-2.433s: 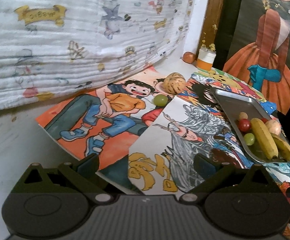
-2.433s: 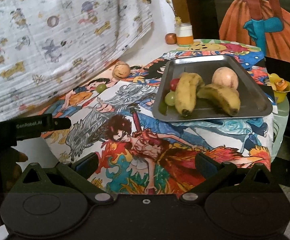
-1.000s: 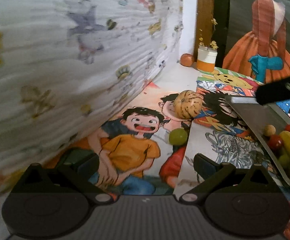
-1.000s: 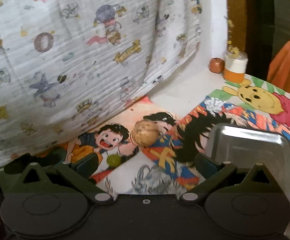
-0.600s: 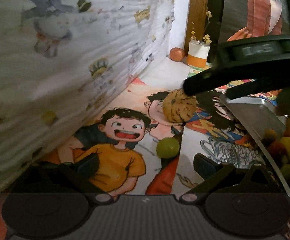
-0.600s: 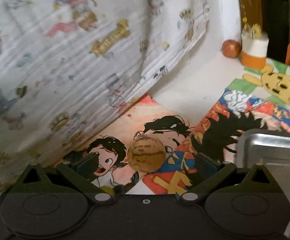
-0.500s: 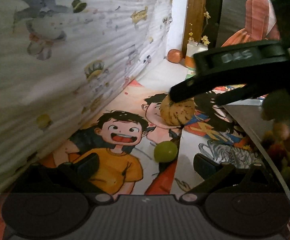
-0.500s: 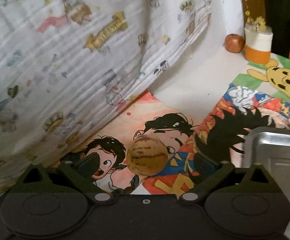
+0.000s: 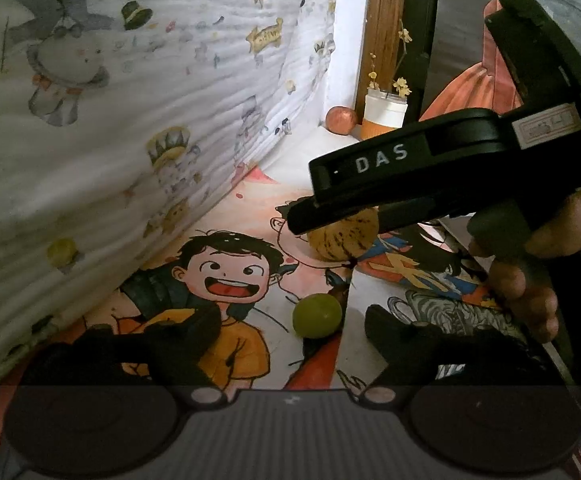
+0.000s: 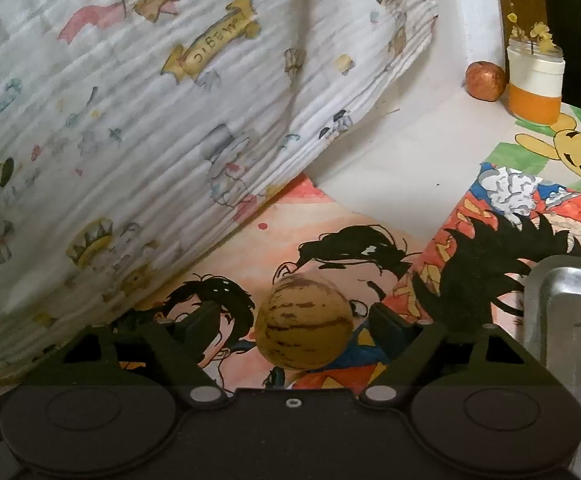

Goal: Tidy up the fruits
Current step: 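Close right tool on the striped round fruit while left tool closes on the green grape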

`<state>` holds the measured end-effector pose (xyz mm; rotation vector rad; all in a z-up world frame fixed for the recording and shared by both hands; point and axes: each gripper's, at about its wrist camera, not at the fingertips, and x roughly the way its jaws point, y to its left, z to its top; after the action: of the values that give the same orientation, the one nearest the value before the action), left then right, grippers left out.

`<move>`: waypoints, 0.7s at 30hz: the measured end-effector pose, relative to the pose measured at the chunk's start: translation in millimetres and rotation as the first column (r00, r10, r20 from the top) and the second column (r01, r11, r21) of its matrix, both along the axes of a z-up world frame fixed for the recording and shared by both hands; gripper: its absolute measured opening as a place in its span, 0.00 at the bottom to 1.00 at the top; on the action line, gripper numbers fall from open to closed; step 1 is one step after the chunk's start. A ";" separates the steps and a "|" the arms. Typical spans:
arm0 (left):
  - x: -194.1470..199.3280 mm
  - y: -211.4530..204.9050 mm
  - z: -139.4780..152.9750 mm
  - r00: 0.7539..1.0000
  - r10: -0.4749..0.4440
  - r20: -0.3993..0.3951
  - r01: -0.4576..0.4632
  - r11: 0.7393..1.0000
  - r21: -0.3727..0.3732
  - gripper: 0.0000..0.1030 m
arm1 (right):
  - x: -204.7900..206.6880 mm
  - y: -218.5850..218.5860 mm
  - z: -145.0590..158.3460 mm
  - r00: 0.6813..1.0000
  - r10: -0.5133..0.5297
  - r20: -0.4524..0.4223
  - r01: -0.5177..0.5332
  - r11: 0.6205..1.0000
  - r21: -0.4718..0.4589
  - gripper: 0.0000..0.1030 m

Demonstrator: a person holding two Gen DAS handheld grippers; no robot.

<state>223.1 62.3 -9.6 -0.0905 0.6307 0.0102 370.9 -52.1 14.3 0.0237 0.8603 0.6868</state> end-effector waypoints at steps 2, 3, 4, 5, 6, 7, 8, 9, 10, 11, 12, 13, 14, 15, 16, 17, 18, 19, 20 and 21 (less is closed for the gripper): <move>-0.8 0.3 0.2 1.000 0.002 0.003 -0.002 1.000 0.000 0.74 | -0.8 0.8 -2.2 1.000 0.000 0.002 0.000 1.000 0.000 0.78; -1.2 0.6 0.2 1.000 0.003 0.005 -0.003 1.000 0.000 0.71 | -1.8 0.6 -2.9 1.000 0.002 0.002 -0.002 1.000 0.001 0.76; -1.6 0.8 0.1 1.000 0.003 0.007 -0.003 1.000 0.000 0.67 | -2.2 0.8 -3.9 1.000 0.004 0.002 -0.004 1.000 0.000 0.75; -1.9 0.9 0.0 1.000 0.004 0.009 -0.004 1.000 0.000 0.65 | -2.3 1.2 -5.1 1.000 0.005 0.002 -0.005 1.000 -0.002 0.74; -2.0 1.1 -0.2 1.000 0.003 0.010 -0.003 1.000 -0.001 0.61 | -2.4 1.6 -6.3 1.000 0.005 0.004 -0.005 1.000 -0.003 0.72; -1.9 1.2 -0.3 1.000 0.002 0.011 -0.002 1.000 -0.001 0.58 | -2.8 1.8 -6.9 1.000 0.006 0.010 -0.006 1.000 -0.005 0.70; -2.0 1.0 -0.3 1.000 0.002 0.012 -0.002 1.000 -0.001 0.57 | -3.4 2.1 -7.2 1.000 0.007 0.018 -0.007 1.000 -0.008 0.69; -1.9 1.2 -0.3 1.000 0.000 0.013 0.000 1.000 -0.002 0.55 | -3.8 2.4 -7.4 1.000 0.008 0.025 -0.007 1.000 -0.011 0.68; -2.4 1.1 -0.1 1.000 -0.002 0.014 0.002 1.000 -0.004 0.53 | -4.0 2.7 -7.6 1.000 0.008 0.029 -0.008 1.000 -0.012 0.66; -1.9 1.1 -0.2 1.000 -0.005 0.015 0.006 1.000 -0.008 0.51 | -4.0 2.7 -7.9 0.999 0.008 0.032 -0.008 1.000 -0.012 0.65; -1.4 1.0 -0.2 1.000 -0.011 0.016 0.011 1.000 -0.011 0.48 | -4.4 2.8 -8.2 0.999 0.007 0.036 -0.006 1.000 -0.015 0.63; -0.8 0.5 -0.2 1.000 -0.017 0.016 0.017 1.000 -0.012 0.46 | -4.8 3.1 -8.6 0.999 0.007 0.041 -0.006 1.000 -0.018 0.61; -0.5 -0.4 -0.4 1.000 -0.021 0.016 0.021 1.000 -0.010 0.45 | -5.3 3.3 -9.1 0.999 0.007 0.047 -0.006 1.000 -0.021 0.60; -0.2 -1.1 -0.5 1.000 -0.024 0.016 0.024 1.000 -0.007 0.44 | -6.0 3.3 -9.4 0.999 0.008 0.054 -0.007 1.000 -0.025 0.59; 0.2 -1.6 -0.5 0.999 -0.028 0.015 0.028 1.000 -0.007 0.43 | -6.8 3.6 -9.7 0.998 0.008 0.061 -0.006 1.000 -0.030 0.56; 0.4 -2.0 -0.6 0.999 -0.032 0.016 0.032 0.999 -0.007 0.42 | -7.5 3.7 -10.0 0.998 0.008 0.067 -0.006 0.999 -0.033 0.55; 0.5 -2.4 -0.6 0.999 -0.036 0.016 0.036 0.999 -0.008 0.39 | -7.9 3.7 -10.1 0.998 0.007 0.070 -0.005 0.999 -0.033 0.55; 0.8 -2.6 -0.7 0.999 -0.040 0.017 0.040 0.999 -0.008 0.38 | -8.4 3.5 -10.4 0.997 0.007 0.074 -0.004 0.999 -0.033 0.55; 1.1 -2.8 -0.7 0.999 -0.042 0.017 0.042 0.999 -0.008 0.37 | -8.9 3.4 -10.5 0.997 0.007 0.076 -0.004 0.999 -0.033 0.54; 1.4 -2.8 -0.8 0.999 -0.045 0.017 0.045 0.999 -0.009 0.35 | -9.1 3.3 -10.8 0.997 0.006 0.078 -0.004 0.999 -0.033 0.54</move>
<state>224.4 59.5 -10.5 -0.0851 0.6156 -0.0365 361.8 -48.8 3.6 -0.0345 0.7971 0.6741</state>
